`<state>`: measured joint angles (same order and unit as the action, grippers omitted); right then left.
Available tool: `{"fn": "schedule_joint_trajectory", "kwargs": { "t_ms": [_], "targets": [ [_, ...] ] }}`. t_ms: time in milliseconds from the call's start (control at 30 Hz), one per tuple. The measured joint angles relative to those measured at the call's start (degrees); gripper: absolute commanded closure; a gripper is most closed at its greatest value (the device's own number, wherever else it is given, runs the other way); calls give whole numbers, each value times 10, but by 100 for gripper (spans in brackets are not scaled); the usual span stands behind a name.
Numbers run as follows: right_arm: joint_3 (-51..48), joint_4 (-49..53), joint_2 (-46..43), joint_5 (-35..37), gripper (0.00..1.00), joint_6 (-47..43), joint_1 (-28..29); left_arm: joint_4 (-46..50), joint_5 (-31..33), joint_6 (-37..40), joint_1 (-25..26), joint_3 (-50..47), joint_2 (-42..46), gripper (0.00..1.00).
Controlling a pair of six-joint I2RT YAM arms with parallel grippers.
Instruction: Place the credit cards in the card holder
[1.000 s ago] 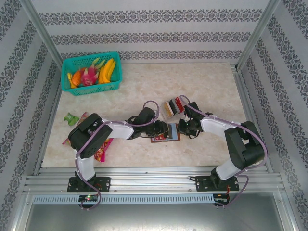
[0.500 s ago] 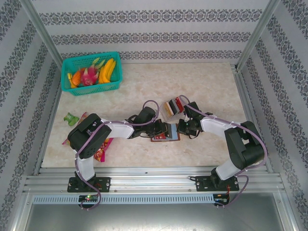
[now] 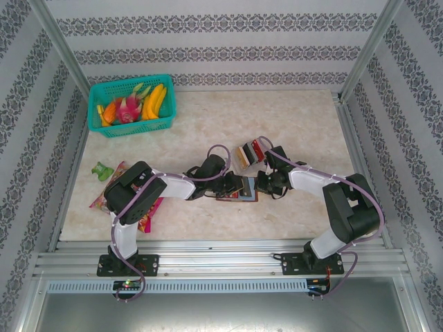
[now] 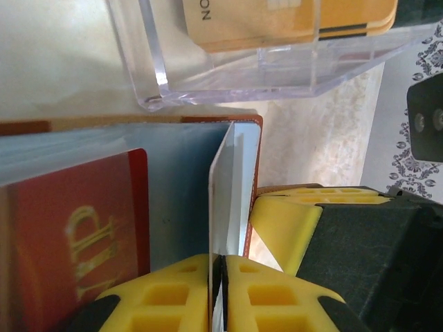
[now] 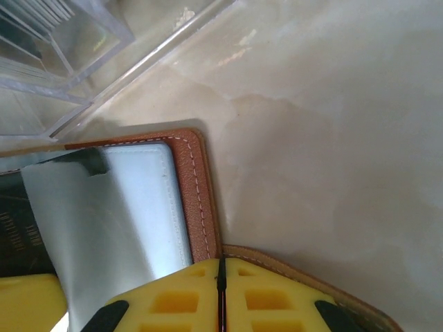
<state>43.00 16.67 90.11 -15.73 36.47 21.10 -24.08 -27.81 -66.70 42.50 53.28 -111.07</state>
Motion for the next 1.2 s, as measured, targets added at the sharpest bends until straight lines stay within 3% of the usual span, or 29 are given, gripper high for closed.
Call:
{"fn": "schedule_joint_trajectory", "kwargs": {
  "t_ms": [200,400,500,567,800,1200],
  "targets": [
    [0,0,0,0,88,0,-2,25,11,12,7,7,11,63],
    [0,0,0,-4,88,0,-4,99,37,37,7,23,33,61],
    [0,0,0,-4,88,0,-4,124,47,45,7,34,33,68],
    [0,0,0,-4,88,0,-4,143,55,50,7,44,33,79],
    [0,0,1,-4,87,0,-4,172,69,63,7,61,33,95],
    [0,0,1,-4,87,-2,-4,172,25,87,-4,42,47,95]
  ]
}}
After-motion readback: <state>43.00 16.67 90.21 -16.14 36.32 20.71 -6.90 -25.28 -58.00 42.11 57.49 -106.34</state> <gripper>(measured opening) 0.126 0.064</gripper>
